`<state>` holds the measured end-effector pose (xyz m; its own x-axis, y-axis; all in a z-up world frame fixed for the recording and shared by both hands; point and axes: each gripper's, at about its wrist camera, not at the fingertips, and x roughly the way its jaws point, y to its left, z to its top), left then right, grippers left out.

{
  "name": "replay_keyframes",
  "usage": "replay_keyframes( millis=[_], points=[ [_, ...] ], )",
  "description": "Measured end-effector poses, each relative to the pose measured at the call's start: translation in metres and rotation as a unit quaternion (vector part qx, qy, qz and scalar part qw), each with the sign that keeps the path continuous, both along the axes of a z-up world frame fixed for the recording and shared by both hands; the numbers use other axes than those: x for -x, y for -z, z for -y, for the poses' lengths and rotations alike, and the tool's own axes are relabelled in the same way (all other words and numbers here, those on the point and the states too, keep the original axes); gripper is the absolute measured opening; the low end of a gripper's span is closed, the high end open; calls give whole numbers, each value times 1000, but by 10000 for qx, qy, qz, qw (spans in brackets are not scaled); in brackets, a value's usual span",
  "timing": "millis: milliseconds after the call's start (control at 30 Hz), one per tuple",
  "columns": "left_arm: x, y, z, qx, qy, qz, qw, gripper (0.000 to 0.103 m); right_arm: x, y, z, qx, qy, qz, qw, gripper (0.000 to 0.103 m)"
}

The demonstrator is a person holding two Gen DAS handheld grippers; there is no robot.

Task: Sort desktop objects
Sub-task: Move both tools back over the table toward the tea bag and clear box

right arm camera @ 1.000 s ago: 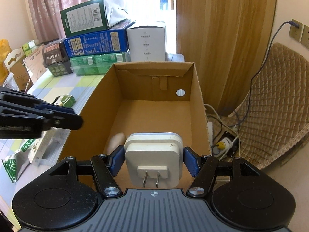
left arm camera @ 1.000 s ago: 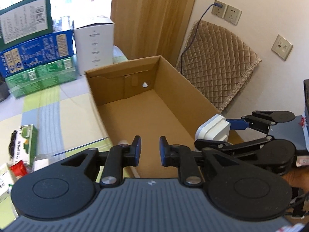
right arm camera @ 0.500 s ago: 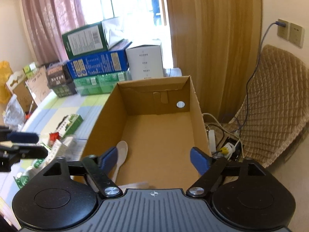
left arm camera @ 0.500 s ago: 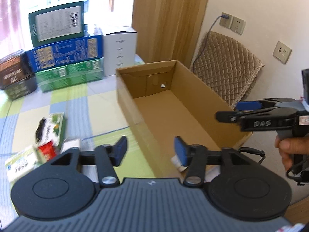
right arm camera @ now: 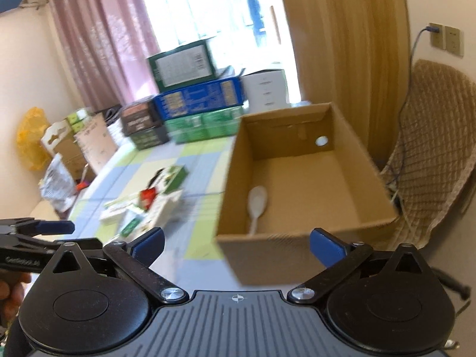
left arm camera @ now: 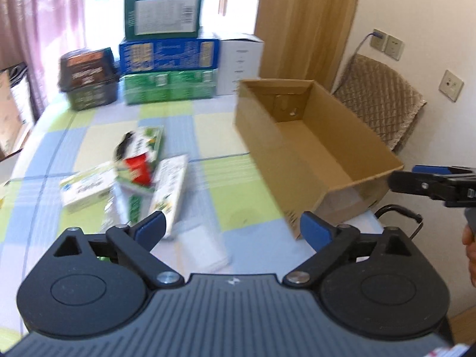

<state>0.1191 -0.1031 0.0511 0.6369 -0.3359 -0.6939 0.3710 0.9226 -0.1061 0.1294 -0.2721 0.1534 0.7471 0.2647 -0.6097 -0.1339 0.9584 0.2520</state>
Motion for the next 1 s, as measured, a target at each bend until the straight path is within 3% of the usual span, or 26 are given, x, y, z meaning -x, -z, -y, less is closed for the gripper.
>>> replay_keyframes(
  millis=[467,1000],
  points=[
    [36,11,-109,-166,-709,-64,9973,99,19,38,-79,128,-464,-446,9978,101],
    [20,31,-140,-329,-720,-287,9965,99,2,65,-125,142,-676,-645,9955,101]
  ],
)
